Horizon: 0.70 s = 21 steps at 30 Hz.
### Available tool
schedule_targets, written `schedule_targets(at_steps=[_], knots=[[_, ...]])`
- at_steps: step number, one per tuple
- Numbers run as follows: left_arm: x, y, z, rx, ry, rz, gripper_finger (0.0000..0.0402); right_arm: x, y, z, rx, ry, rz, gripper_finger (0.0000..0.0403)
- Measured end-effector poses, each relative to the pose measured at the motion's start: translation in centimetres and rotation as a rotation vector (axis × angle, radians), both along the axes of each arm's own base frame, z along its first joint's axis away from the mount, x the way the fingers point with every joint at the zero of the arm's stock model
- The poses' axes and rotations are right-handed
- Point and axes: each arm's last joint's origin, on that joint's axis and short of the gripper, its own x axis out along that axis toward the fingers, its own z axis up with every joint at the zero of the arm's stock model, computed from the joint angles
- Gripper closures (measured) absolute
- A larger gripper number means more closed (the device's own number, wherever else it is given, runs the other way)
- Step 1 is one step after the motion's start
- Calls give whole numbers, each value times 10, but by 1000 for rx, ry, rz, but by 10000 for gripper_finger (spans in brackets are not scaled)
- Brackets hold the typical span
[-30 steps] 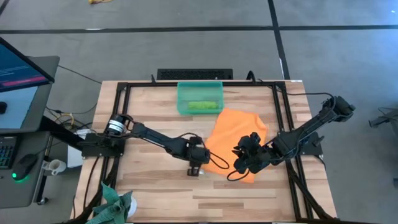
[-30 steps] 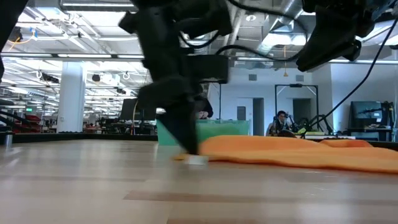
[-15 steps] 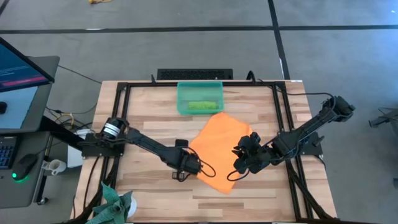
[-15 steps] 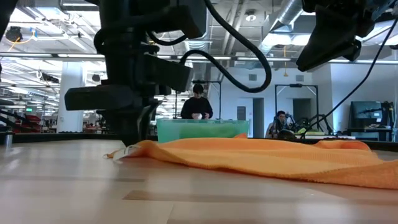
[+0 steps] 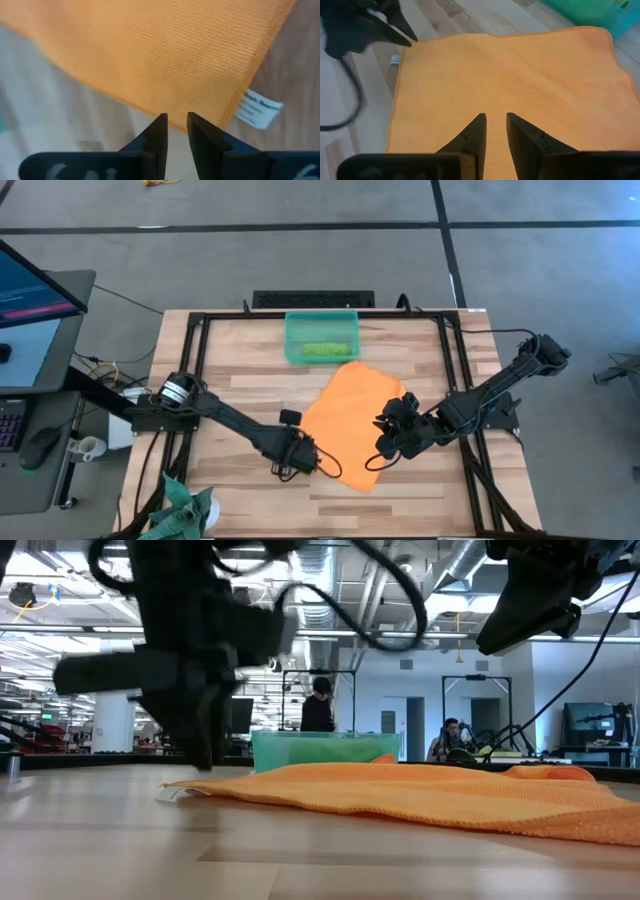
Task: Roll microfiber towels into tight, uniform cylinder then place into a basket
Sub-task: Fold the orange towel
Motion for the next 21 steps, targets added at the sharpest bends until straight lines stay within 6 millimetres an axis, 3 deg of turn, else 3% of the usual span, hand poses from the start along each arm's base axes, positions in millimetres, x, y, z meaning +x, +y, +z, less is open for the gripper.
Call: schedule_targets(at_steps=[7, 15, 21], knots=[[-21, -28, 28, 48, -130, 18, 336, 0, 0, 0, 0, 0, 0, 305], [-38, -59, 30, 78, -209, -10, 334, 0, 0, 0, 0, -1, -1, 305], [-40, -61, 26, 78, -269, 60, 309, 0, 0, 0, -1, -1, -1, 305]])
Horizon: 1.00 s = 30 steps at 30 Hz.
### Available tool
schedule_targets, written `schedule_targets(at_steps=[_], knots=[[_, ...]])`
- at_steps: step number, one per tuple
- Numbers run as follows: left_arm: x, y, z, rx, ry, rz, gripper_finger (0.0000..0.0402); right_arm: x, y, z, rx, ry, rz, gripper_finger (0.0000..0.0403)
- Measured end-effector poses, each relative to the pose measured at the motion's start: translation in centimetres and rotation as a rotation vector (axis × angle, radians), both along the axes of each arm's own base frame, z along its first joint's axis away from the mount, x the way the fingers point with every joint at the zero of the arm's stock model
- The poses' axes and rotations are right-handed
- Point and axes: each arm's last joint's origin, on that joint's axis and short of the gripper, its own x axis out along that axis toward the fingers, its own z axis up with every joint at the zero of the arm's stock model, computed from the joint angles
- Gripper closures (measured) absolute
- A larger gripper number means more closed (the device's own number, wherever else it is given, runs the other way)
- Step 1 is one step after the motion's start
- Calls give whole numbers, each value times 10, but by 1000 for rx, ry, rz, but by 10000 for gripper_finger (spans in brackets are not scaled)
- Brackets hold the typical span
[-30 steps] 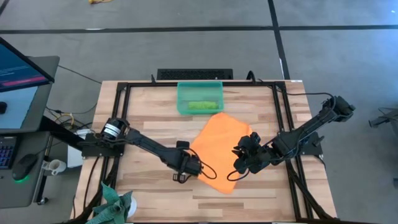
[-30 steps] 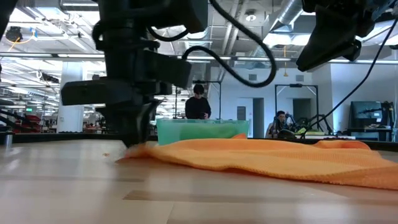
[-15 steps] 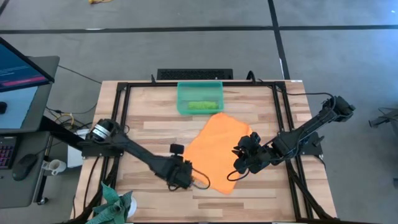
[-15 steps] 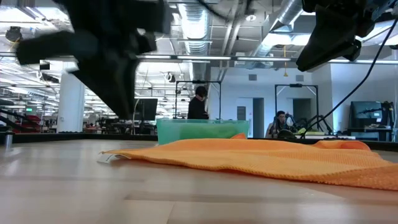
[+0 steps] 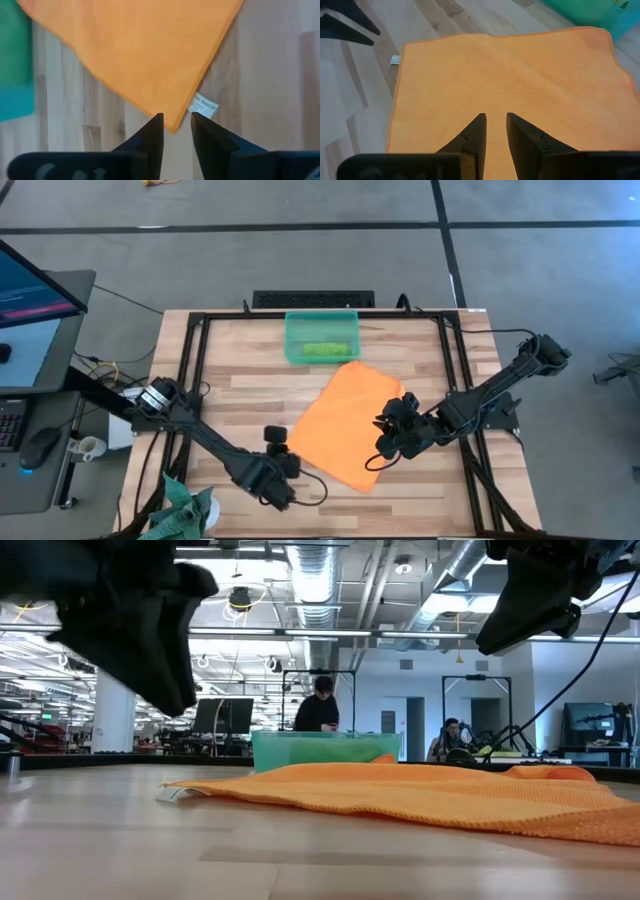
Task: Roll microfiber towels into tight, uniform cylinder then place into a basket
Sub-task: Fold the orange towel
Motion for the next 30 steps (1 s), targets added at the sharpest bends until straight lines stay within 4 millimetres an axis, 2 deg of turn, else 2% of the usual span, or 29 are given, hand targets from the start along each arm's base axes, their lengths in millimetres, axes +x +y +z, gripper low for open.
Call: schedule_targets(at_steps=[6, 11, 16, 22, 30], knots=[[-9, 10, -24, 20, 10, 37, 248, 5, 3, -9, -25, 31, 2, 305], [-8, 12, -39, 40, -10, -71, 218, 11, 6, -25, -97, 108, 50, 305], [-4, 17, -53, -4, -25, -171, 214, 17, 6, -36, -115, 163, 52, 305], [-2, 34, -59, 68, -47, -111, 216, 25, 5, -35, -57, 185, 57, 305], [-1, 51, -68, 5, -16, -80, 216, 30, 13, -30, -66, 129, 147, 305]])
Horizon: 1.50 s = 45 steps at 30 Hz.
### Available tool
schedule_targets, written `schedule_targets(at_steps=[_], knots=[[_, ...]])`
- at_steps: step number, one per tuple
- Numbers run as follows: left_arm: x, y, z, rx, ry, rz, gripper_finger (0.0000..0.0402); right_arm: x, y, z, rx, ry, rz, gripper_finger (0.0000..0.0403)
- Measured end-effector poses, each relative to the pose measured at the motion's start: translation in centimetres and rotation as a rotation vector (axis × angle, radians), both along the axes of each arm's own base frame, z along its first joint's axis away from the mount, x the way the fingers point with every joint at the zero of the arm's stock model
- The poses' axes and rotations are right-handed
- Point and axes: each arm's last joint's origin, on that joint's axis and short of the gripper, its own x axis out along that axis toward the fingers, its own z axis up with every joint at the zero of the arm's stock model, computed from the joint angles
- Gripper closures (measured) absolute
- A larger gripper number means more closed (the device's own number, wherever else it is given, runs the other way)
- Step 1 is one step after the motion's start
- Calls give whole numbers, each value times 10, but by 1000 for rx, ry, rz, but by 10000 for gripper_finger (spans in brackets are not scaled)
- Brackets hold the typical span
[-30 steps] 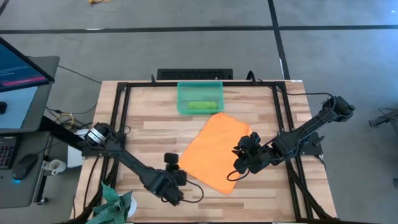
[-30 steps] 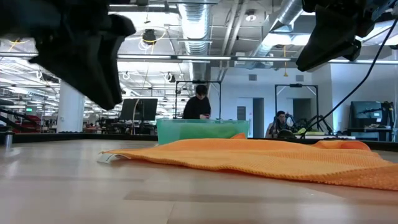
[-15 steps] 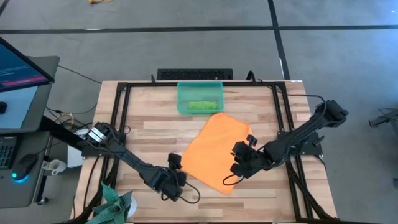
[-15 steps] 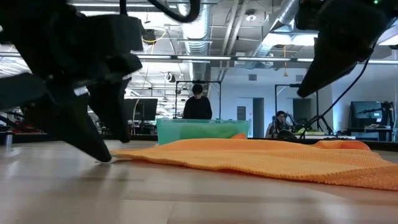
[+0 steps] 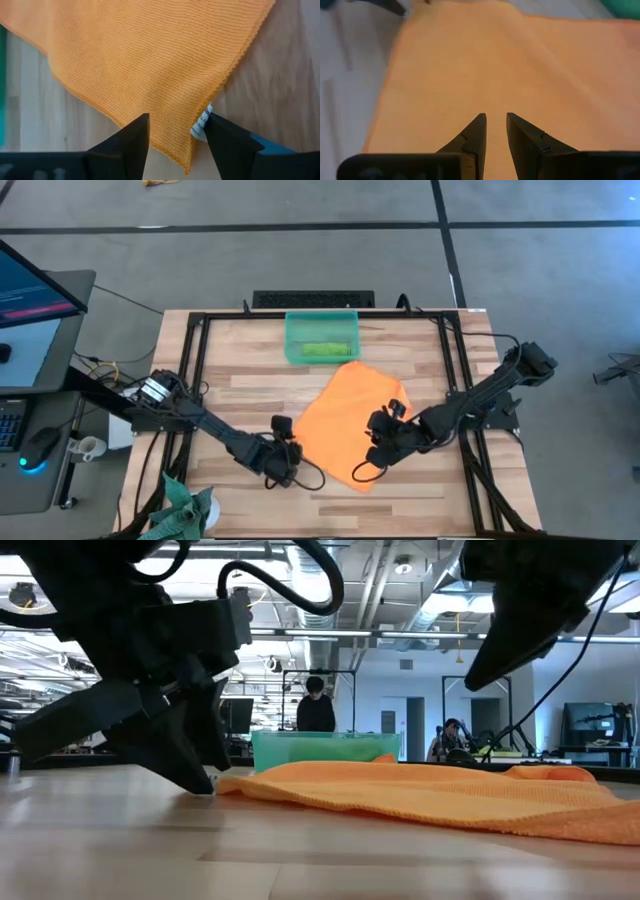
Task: Roll microfiber towels into tight, uniform cylinder then place into a basket
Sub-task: Fold the orange towel
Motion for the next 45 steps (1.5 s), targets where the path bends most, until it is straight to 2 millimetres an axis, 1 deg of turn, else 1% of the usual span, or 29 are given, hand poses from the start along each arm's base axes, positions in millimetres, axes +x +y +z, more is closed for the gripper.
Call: schedule_targets(at_steps=[3, 6, 11, 15, 17, 20, 22, 25, 30, 35, 37, 39, 45], knots=[[1, 1, 0, -18, -3, 4, 220, 4, 6, 3, 24, -36, 71, 305], [3, 0, -1, -27, -20, -10, 240, 8, 14, 8, 37, -102, 151, 305], [7, -2, -2, -51, -47, -20, 308, 11, 30, 16, 50, -194, 306, 305], [8, -3, -2, -74, -60, -21, 372, 5, 45, 19, 41, -230, 396, 305], [9, -4, -2, -103, -80, -1, 393, 0, 52, 19, 47, -235, 424, 305], [12, -6, -1, -178, -128, 63, 394, -7, 61, 20, 64, -240, 453, 305], [12, -9, 0, -228, -142, 108, 394, -11, 67, 20, 101, -242, 441, 305], [13, -17, 4, -304, -151, 144, 399, -15, 72, 20, 131, -242, 437, 305], [14, -31, 14, -366, -99, 122, 398, -17, 74, 20, 137, -242, 443, 305], [12, -42, 20, -367, -66, 98, 398, -19, 77, 19, 132, -242, 446, 304], [11, -44, 21, -377, -53, 98, 398, -17, 81, 12, 123, -235, 450, 298], [10, -45, 21, -391, -40, 92, 398, -18, 86, 1, 99, -197, 467, 288], [9, -47, 22, -408, -38, 98, 397, -12, 105, -35, 84, -164, 499, 237]])
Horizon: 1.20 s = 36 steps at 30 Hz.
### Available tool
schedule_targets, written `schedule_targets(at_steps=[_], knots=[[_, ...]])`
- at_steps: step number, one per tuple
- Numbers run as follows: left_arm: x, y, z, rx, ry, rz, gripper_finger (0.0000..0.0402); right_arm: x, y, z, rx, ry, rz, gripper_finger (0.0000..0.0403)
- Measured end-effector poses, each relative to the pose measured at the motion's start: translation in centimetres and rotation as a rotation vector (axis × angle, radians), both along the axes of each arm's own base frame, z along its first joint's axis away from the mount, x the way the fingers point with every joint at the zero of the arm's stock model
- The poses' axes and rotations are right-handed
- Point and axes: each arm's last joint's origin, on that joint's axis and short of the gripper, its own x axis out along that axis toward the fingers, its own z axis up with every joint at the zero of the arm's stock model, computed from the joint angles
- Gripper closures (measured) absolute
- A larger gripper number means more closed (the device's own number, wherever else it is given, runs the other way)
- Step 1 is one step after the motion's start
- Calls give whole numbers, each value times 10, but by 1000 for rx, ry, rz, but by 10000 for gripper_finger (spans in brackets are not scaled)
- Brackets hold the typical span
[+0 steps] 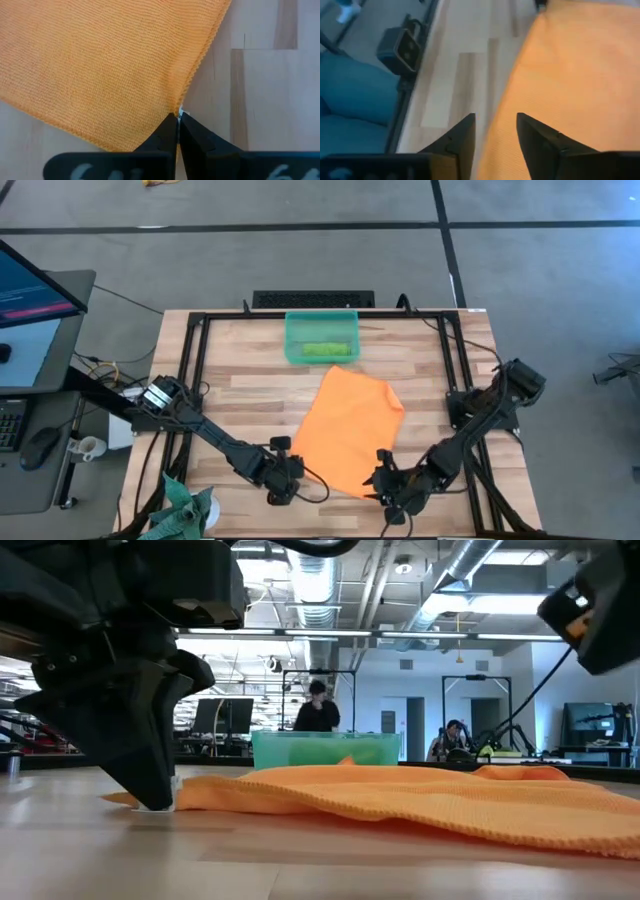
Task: Roll microfiber towels into tight, uniform cylinder then place into a basket
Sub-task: Fold the orange towel
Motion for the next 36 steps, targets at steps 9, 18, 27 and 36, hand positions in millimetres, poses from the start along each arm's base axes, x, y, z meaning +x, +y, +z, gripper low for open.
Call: schedule_targets(at_steps=[9, 18, 27, 36], knots=[[1, 1, 1, -2, -3, 3, 397, 1, 13, -37, 100, 144, -1, 190], [1, 1, 1, -11, 0, 0, 397, 5, 6, -48, 160, 231, -99, 206], [1, 0, 2, -14, 0, -1, 397, 4, 2, -49, 180, 280, -169, 265], [1, 0, 2, -5, 1, -24, 397, 2, 0, -50, 177, 306, -192, 381]])
